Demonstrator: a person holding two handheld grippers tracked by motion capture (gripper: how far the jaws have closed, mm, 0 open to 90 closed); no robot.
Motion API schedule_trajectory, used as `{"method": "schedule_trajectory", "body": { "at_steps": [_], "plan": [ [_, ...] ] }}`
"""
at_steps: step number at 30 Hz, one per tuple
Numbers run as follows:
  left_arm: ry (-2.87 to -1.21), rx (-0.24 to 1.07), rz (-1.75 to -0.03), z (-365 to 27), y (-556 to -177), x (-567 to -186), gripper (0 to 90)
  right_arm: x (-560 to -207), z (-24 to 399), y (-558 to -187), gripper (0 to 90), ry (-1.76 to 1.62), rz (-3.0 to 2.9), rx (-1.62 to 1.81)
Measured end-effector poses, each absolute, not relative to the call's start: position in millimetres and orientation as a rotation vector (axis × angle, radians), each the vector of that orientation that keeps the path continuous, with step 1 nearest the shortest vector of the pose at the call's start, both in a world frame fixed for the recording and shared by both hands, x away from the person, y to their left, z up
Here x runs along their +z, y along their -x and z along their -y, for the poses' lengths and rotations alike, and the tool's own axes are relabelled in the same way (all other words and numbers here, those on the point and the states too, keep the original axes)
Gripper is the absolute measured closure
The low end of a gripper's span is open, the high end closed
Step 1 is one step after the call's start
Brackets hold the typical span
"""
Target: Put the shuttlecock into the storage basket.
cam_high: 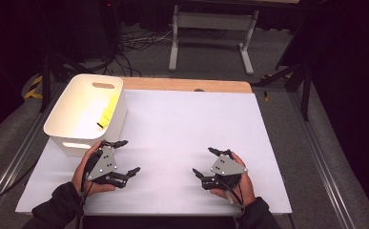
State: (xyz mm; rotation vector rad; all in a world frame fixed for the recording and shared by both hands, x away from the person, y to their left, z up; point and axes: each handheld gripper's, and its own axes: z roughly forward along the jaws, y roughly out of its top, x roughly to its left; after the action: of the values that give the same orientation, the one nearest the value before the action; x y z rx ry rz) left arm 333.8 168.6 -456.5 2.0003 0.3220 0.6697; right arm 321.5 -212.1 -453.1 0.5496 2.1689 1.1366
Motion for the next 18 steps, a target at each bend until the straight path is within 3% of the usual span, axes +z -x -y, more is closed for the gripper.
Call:
{"method": "schedule_trajectory", "body": {
  "at_steps": [18],
  "plan": [
    [-2.031, 0.605, -0.386, -189.0, -330.5, -476.8, 9.2, -454.3, 211.1, -321.2, 15.9, -0.542, -2.178, 1.131]
  ]
}}
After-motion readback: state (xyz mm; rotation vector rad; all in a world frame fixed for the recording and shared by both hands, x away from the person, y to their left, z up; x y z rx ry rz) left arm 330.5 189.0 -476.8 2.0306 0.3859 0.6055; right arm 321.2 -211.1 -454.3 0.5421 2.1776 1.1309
